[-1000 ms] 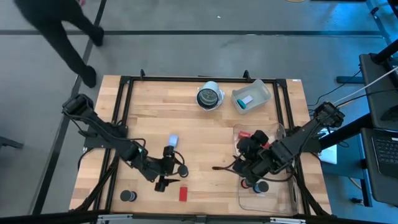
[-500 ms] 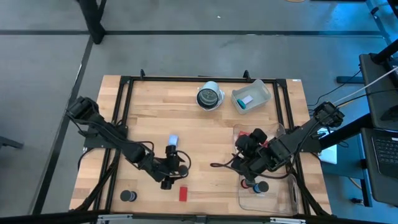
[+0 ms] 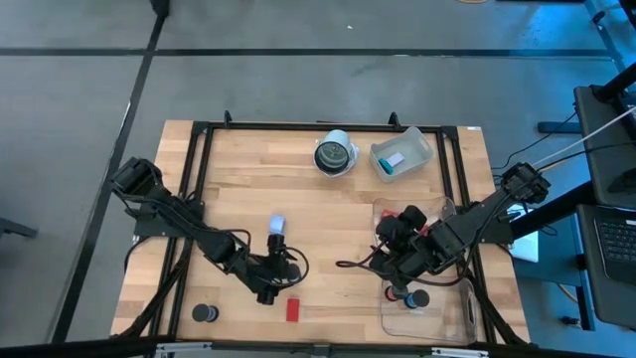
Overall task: Pick & Place Office items
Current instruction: Put the white hourglass into the bottom transparent bin
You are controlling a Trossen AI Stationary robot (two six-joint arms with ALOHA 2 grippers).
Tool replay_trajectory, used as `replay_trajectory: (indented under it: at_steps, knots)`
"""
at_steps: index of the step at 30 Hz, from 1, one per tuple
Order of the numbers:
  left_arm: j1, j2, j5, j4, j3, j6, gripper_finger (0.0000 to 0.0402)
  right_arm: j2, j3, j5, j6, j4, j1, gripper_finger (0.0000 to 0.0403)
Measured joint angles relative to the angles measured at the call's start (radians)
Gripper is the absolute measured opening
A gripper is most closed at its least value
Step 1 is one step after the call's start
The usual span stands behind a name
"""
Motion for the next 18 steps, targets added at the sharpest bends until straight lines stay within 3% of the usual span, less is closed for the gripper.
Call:
replay_trajectory:
  at_steps: [7, 18]
  knots:
    - [0.006, 0.0, 0.071, 0.004, 0.0, -0.044, 0.0298, 0.0, 0.0, 0.003, 0.0, 0.0, 0.0, 0.0335]
    - [0.006, 0.0, 0.061, 0.005, 0.0, -0.059, 0.023, 0.0, 0.0, 0.003, 0.002, 0.0, 0.0, 0.0334]
